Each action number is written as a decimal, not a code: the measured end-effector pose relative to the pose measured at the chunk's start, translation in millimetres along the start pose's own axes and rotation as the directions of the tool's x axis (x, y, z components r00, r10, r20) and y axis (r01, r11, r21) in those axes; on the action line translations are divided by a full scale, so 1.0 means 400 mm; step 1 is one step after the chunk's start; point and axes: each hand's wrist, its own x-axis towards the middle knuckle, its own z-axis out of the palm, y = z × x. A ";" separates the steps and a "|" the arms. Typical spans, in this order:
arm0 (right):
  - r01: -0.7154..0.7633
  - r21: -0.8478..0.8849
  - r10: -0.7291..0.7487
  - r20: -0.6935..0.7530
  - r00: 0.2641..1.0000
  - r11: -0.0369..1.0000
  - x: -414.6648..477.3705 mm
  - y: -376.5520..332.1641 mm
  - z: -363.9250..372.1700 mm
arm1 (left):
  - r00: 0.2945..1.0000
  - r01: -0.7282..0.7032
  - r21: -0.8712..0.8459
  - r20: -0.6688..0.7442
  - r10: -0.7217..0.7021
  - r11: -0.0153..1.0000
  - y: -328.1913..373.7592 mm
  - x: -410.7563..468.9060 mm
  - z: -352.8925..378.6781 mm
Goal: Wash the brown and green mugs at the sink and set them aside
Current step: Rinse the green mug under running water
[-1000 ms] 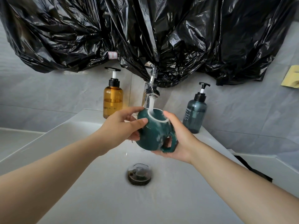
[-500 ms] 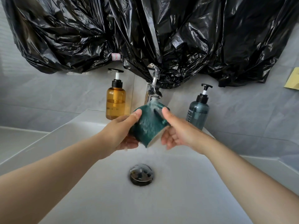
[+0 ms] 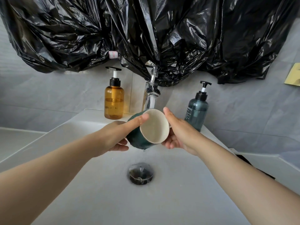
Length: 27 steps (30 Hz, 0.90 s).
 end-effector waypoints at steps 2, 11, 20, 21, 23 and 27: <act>-0.033 0.054 0.032 0.028 0.999 0.998 -0.005 -0.004 0.005 | 1.000 -0.012 -0.110 0.024 0.015 0.994 0.004 -0.004 0.005; 0.003 -0.026 -0.004 -0.021 1.000 1.000 0.010 -0.002 -0.012 | 0.971 0.238 -0.401 0.107 -0.213 0.885 0.002 0.008 0.004; 0.059 0.260 -0.050 -0.042 0.998 0.964 0.005 -0.006 -0.014 | 0.998 -0.026 -0.203 0.043 0.035 0.979 0.005 0.009 0.008; 0.071 0.241 -0.071 -0.010 0.997 0.968 0.003 -0.007 -0.011 | 0.998 -0.022 -0.205 0.049 0.032 0.978 0.004 0.007 0.006; 0.105 0.165 -0.114 0.046 0.992 0.981 -0.004 -0.013 -0.005 | 0.998 -0.008 -0.271 0.062 0.026 0.963 0.006 0.002 0.003; 0.166 -0.070 -0.155 0.141 0.978 0.984 -0.017 -0.035 -0.009 | 0.995 0.089 -0.404 0.068 -0.067 0.910 0.012 -0.005 0.003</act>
